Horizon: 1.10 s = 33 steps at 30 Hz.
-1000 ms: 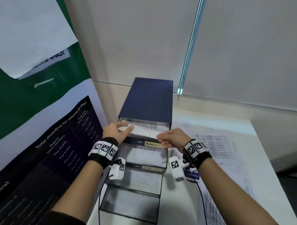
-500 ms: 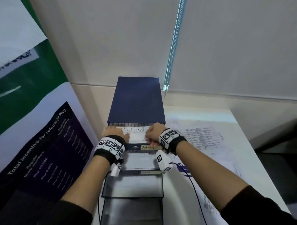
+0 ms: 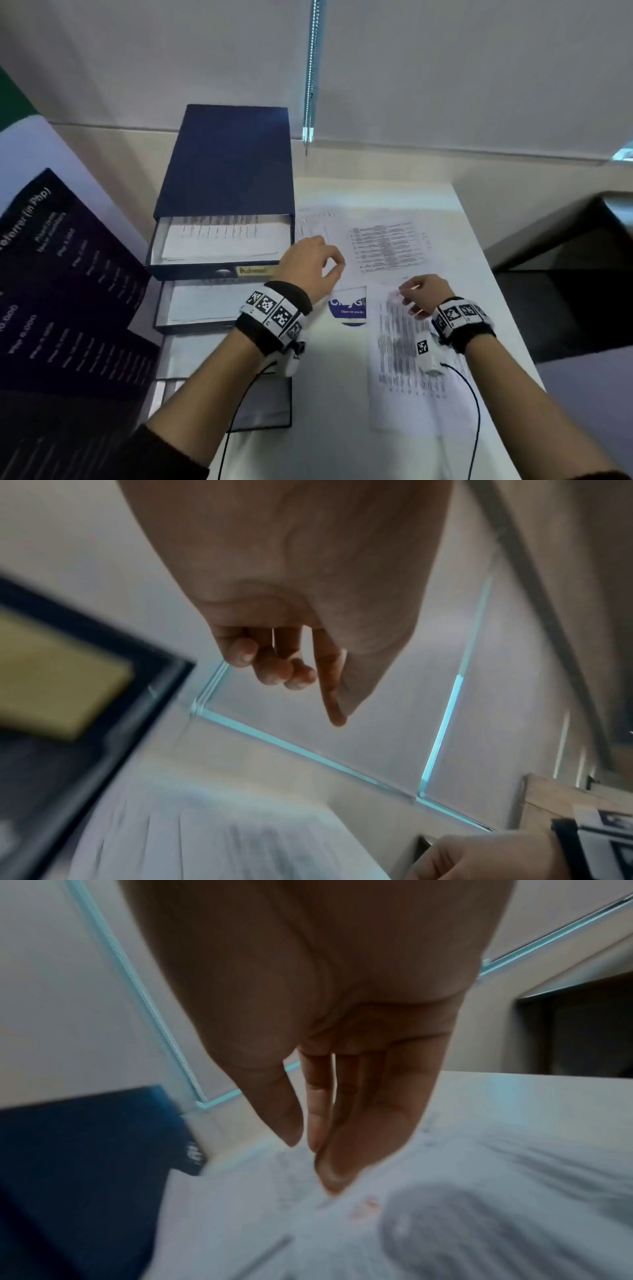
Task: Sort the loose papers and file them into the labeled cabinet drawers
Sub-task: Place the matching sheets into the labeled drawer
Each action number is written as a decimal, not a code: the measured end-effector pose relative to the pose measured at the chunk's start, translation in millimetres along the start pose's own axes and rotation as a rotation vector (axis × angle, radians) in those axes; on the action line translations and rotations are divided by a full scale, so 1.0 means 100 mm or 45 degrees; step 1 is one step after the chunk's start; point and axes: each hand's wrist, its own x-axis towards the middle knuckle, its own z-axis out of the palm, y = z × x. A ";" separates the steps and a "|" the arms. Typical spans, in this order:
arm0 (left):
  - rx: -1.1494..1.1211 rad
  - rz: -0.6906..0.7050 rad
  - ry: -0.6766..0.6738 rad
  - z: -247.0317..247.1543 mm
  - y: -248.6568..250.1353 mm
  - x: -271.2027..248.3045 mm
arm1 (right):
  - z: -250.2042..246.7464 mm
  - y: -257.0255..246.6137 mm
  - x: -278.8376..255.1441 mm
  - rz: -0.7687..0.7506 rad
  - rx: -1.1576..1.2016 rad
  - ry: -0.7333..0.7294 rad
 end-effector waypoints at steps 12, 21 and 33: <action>-0.761 -1.187 -0.403 2.77 0.07 0.21 | -0.13 1.87 0.70 0.213 -0.256 -0.044; -0.745 -1.169 -0.360 2.94 0.45 0.38 | -0.02 1.98 0.72 0.103 0.085 -0.118; -0.566 -1.084 -0.172 3.05 0.81 0.65 | -0.45 2.46 0.79 0.086 0.031 0.312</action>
